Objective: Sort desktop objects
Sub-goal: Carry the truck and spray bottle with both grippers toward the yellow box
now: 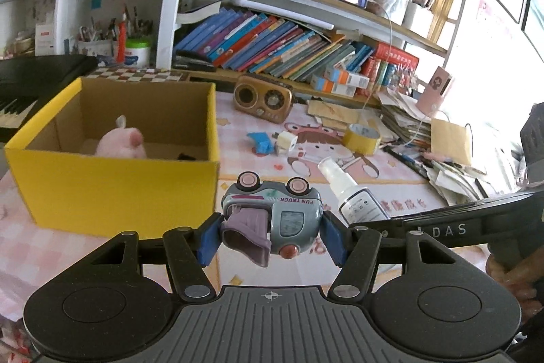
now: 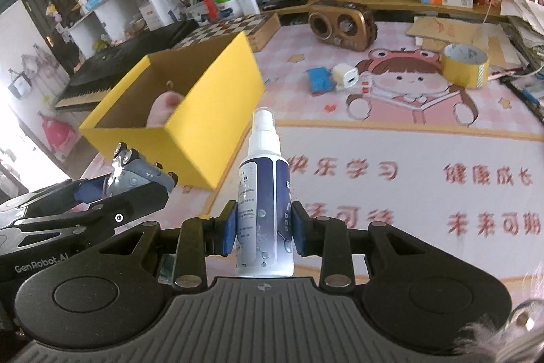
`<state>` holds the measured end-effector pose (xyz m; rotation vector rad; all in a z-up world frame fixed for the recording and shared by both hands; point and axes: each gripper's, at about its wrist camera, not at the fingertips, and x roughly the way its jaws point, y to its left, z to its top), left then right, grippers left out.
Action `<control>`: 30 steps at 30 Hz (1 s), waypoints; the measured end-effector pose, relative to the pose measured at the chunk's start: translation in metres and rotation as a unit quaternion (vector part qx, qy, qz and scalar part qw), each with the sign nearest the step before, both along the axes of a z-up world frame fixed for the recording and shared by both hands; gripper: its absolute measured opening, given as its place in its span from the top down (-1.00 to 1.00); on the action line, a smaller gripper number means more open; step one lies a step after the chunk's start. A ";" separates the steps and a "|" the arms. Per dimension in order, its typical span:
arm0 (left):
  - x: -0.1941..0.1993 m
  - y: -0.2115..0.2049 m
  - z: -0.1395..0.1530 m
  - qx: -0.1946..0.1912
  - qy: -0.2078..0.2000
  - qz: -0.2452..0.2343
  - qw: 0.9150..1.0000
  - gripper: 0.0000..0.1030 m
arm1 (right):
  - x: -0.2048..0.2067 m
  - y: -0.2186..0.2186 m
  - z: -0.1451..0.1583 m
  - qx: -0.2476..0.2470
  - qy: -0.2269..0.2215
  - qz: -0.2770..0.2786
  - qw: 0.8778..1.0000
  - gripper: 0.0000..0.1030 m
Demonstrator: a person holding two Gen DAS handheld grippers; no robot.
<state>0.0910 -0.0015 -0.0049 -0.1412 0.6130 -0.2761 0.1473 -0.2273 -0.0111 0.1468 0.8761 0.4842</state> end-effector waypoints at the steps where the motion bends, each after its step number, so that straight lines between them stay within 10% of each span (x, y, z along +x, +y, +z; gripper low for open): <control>1: -0.004 0.004 0.000 0.001 0.001 -0.001 1.000 -0.20 | -0.004 0.005 0.000 0.000 0.002 0.001 1.000 0.42; 30: -0.085 0.076 -0.002 -0.002 0.002 0.052 0.999 -0.20 | -0.081 0.096 -0.004 -0.006 0.005 0.067 0.998 0.42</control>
